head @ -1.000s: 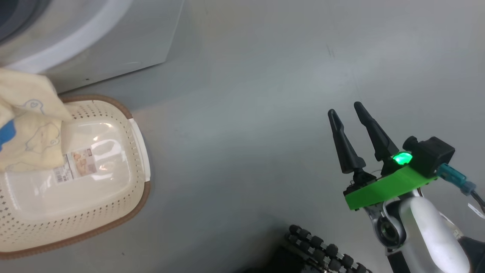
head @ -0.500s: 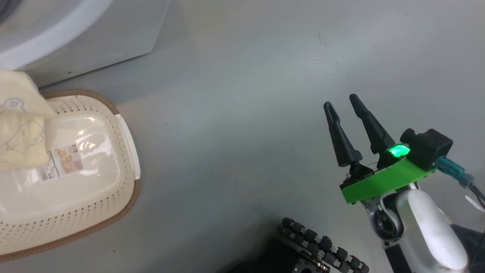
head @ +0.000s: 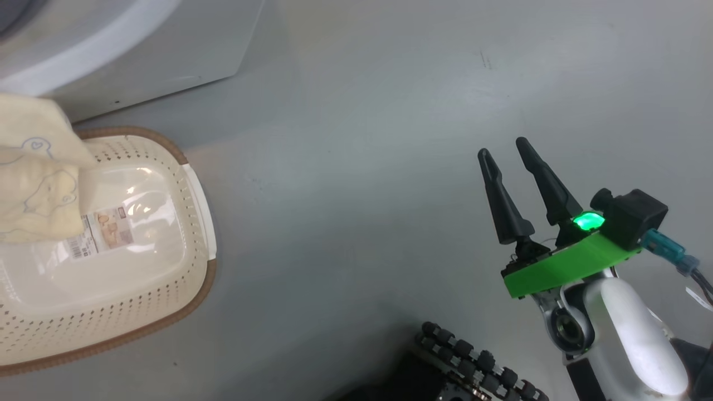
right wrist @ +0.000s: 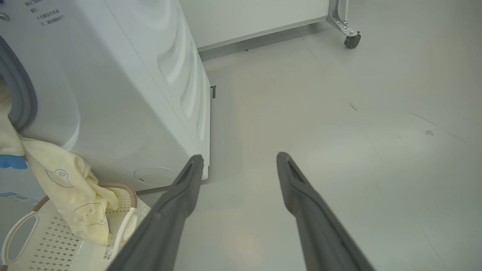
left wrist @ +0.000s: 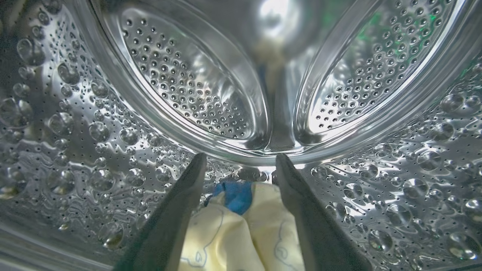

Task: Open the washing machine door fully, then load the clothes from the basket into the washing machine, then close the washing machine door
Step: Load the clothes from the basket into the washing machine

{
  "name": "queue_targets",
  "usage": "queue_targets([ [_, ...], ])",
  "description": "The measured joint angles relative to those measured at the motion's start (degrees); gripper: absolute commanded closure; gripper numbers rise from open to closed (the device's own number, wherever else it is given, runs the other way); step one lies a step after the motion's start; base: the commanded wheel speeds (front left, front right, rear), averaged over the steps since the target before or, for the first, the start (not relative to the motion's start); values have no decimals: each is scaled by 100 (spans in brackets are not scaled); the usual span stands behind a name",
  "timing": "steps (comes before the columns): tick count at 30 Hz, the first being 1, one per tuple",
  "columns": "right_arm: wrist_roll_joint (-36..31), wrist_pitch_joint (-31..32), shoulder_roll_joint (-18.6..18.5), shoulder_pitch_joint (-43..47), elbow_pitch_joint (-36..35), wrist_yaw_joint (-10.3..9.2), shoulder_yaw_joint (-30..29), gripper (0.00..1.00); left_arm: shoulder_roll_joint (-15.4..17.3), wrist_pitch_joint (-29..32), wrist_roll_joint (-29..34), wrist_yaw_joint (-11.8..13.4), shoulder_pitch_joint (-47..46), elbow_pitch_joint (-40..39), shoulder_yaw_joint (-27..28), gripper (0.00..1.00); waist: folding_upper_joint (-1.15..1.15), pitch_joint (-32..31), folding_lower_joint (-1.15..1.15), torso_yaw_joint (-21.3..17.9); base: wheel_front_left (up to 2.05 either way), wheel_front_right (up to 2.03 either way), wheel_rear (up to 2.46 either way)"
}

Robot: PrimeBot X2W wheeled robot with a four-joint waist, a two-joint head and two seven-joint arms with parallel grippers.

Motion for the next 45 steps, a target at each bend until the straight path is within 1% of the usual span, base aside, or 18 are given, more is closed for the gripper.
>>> queue_targets([
  [3, 0, 0, 0, -1, 0, 0, -14, 0, -74, 27, -59, 76, 113, 56, 15, 0, 0, -18, 0, 41, 0, 0, 0],
  [6, -2, 0, 0, -1, 2, 0, -45, 0, -147, -94, -144, 120, 399, 54, 33, 0, 0, -57, 0, 88, 0, 0, 0],
  [11, -63, 0, 0, 2, 7, 0, -136, 0, -285, -379, -291, 274, 1054, -64, 79, 0, 0, -194, 0, 171, 0, 0, 0],
  [17, -214, 0, 0, 29, 11, 0, -258, 0, -394, -805, -415, 548, 1800, -505, 213, 0, 0, -414, 0, 299, 0, 0, 0],
  [26, -434, 86, -1, 298, -74, 0, -480, 0, -734, -1213, -643, 966, 3288, -1437, 305, 0, 0, -863, 0, 554, 0, 0, 0],
  [31, -577, 204, -1, 444, -159, 0, -567, 0, -960, -1413, -709, 1000, 4033, -2004, 305, 0, 0, -1146, 0, 707, 0, 0, 0],
  [40, -915, 549, -2, 873, -488, 0, -822, 0, -1416, -1585, -739, 1021, 5316, -2771, 203, 0, 0, -1727, -1, 979, 0, 0, 0],
  [45, -1114, 776, -2, 1119, -715, 0, -971, 0, -1661, -1630, -461, 1032, 5910, -3153, 25, 0, 0, -2135, -1, 1193, 0, 0, 0],
])
